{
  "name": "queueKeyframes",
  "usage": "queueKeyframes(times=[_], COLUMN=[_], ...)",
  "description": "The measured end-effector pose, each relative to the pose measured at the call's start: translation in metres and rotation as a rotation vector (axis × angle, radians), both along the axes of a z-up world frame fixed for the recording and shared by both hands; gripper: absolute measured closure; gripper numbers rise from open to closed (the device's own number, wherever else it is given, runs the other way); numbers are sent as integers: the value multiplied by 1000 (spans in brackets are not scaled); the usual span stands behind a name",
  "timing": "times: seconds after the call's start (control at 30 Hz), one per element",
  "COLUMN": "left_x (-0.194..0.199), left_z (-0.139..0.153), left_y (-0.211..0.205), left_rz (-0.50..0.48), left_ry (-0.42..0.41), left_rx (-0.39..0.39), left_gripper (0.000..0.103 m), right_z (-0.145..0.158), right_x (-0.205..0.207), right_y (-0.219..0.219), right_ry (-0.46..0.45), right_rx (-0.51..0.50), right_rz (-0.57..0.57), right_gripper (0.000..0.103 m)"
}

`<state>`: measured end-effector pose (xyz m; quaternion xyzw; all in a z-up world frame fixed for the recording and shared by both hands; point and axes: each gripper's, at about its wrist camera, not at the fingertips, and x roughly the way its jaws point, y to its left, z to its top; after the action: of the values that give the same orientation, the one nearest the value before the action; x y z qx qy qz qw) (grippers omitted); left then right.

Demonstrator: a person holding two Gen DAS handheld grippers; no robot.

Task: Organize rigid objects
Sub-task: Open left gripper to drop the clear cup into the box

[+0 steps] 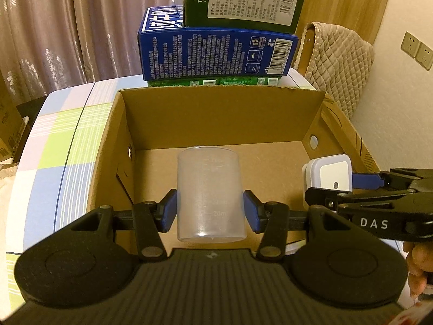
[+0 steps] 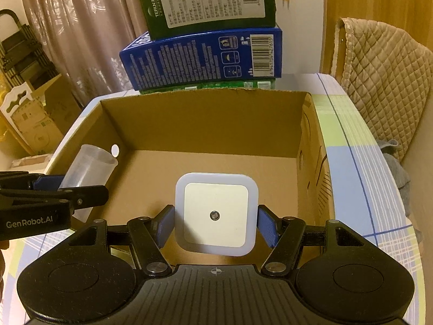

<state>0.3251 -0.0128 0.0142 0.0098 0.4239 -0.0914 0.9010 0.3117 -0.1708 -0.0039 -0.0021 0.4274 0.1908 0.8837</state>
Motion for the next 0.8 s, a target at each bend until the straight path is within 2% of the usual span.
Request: queueKeyframes(times=[0.1, 0.8], left_x=[0, -5], left_z=[0, 3], left_y=[1, 7], left_rz=[16, 21], left_ry=[-7, -27], left_rx=[6, 20], left_gripper=[47, 47], right_z=[-1, -4], right_x=[0, 1], right_y=[0, -2], right_ry=[0, 1], right_rx=[-3, -5], right_rz=[0, -11], right_gripper=[41, 41])
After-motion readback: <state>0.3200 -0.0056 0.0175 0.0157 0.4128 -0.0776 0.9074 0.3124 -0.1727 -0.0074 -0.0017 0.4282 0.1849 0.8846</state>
